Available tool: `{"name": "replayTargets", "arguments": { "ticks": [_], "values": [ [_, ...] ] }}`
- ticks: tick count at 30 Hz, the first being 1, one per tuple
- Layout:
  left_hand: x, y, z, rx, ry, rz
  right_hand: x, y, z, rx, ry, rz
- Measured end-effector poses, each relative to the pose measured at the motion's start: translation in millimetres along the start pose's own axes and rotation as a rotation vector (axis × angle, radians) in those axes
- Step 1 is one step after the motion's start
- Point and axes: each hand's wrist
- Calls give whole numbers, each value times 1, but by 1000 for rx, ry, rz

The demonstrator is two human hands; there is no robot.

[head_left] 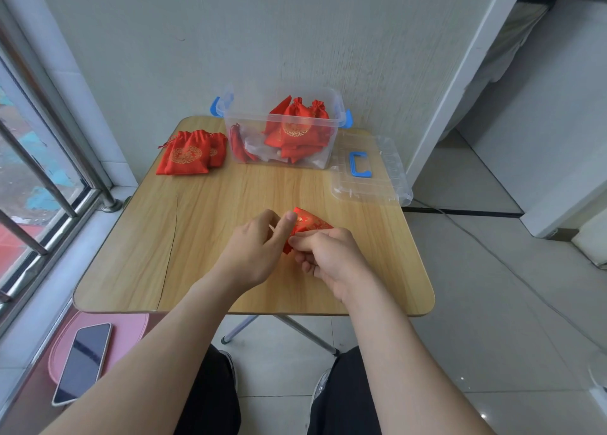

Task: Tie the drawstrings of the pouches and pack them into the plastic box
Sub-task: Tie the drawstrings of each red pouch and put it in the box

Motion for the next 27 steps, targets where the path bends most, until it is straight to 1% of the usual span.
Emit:
{"name": "replayTargets", "arguments": {
  "ticks": [4, 7, 10, 16, 19, 23, 27],
  "values": [
    [2, -10, -3, 100, -27, -100, -2, 0, 2, -3, -21, 7],
    [0, -14, -4, 74, -7, -156, -2, 1, 4, -42, -19, 27],
    [-4, -18, -5, 31, 28, -201, -1, 3, 5, -139, 51, 180],
    [-5, -23, -6, -5, 36, -242, 2, 4, 10, -351, 221, 545],
    [-5, -25, -7, -20, 31, -264, 2, 5, 13, -431, 281, 672],
    [-6, -25, -8, -24, 61, -283, 5, 5, 15, -487, 310, 767],
    [-6, -29, -11, -21, 53, -344, 8, 6, 15, -476, 342, 834]
  ]
}}
Point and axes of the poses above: each hand's wrist, its own z-axis away from the middle knuckle, its own x-axis out of the palm, y = z × x, and after that the axes turned 11 degrees about x, right-handed
